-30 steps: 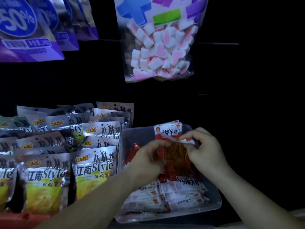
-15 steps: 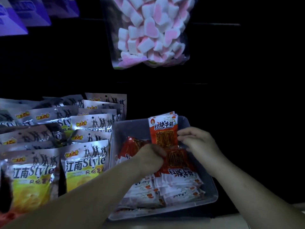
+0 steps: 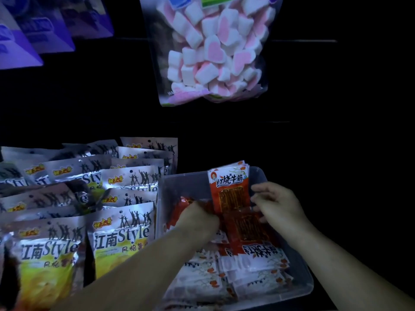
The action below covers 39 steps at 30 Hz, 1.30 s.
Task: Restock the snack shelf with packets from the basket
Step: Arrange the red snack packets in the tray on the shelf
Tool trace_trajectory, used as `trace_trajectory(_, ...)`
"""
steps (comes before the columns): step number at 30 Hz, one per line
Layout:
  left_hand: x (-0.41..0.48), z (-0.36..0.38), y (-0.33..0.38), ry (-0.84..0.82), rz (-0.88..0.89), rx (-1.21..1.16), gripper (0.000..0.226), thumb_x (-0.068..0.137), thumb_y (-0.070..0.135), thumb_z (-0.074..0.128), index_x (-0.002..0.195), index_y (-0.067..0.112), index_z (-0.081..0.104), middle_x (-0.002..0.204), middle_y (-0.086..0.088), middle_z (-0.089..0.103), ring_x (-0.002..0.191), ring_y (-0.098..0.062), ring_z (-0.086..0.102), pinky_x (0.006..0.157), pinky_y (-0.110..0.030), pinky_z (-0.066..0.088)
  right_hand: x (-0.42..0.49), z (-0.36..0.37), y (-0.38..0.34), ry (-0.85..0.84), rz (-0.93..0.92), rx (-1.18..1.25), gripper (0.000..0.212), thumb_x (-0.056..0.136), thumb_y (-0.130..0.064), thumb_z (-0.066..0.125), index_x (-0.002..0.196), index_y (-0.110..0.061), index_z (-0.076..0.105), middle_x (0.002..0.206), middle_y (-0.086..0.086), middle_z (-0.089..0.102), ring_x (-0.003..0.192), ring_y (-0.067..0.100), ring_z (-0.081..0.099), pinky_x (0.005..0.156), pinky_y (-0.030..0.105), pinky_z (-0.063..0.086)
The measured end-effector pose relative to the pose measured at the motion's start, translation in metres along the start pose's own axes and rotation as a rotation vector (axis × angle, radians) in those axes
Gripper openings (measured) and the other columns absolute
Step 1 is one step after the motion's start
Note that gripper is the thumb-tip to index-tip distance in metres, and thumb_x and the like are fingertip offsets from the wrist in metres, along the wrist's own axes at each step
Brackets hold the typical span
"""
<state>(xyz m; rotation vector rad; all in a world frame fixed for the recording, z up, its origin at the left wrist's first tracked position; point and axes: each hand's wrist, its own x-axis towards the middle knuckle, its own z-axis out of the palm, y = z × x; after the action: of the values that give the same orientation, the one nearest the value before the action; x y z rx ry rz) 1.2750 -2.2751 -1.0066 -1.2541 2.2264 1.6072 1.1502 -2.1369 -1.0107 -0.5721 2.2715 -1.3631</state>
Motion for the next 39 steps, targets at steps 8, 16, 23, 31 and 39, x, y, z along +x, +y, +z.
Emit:
trace_trajectory(8,0.028,-0.026,-0.007,0.110,0.324,0.777,0.032,0.091,0.034,0.048,0.116,0.033,0.068,0.102,0.001,0.076,0.092,-0.022,0.073,0.077,-0.034,0.060,0.013,0.032,-0.001,-0.060,-0.020,-0.050,0.017,0.101,-0.033,0.062,0.092,-0.044,0.071,0.091,-0.019,0.073,0.092,-0.001,0.066,0.087,0.029,0.055)
trace_trajectory(16,0.038,-0.032,-0.025,-0.059,0.265,0.866,0.035,0.108,0.017,0.039,0.135,0.007,0.057,0.135,-0.014,0.062,0.121,-0.032,0.061,0.098,-0.039,0.051,0.010,0.035,-0.008,-0.040,-0.022,0.023,0.028,0.104,-0.040,0.054,0.082,-0.050,0.066,0.086,-0.028,0.070,0.083,-0.007,0.064,0.092,0.036,0.053)
trace_trajectory(23,0.052,-0.028,-0.008,0.156,0.237,0.252,0.017,0.099,0.014,0.055,0.104,0.025,0.067,0.085,0.009,0.067,0.081,-0.010,0.066,0.067,-0.020,0.054,0.017,0.031,-0.004,0.129,-0.043,0.172,0.019,0.103,-0.027,0.059,0.119,-0.032,0.068,0.106,-0.011,0.070,0.103,0.007,0.065,0.099,0.041,0.056)
trace_trajectory(31,0.093,0.004,0.002,0.244,0.204,-0.258,0.037,0.078,0.011,0.085,0.097,0.024,0.056,0.090,0.001,0.069,0.088,-0.019,0.069,0.086,-0.039,0.060,0.021,0.026,0.014,0.162,-0.019,0.104,0.035,0.103,-0.019,0.060,0.136,-0.028,0.060,0.117,-0.011,0.065,0.109,0.010,0.063,0.096,0.039,0.057)
trace_trajectory(39,0.080,0.008,-0.006,0.189,0.370,-0.216,0.011,0.097,0.024,0.069,0.087,0.022,0.073,0.083,-0.003,0.076,0.081,-0.020,0.072,0.081,-0.046,0.062,0.018,0.020,0.012,0.192,0.012,0.132,0.038,0.099,-0.010,0.066,0.129,-0.032,0.060,0.115,-0.014,0.063,0.106,0.007,0.063,0.094,0.040,0.058)
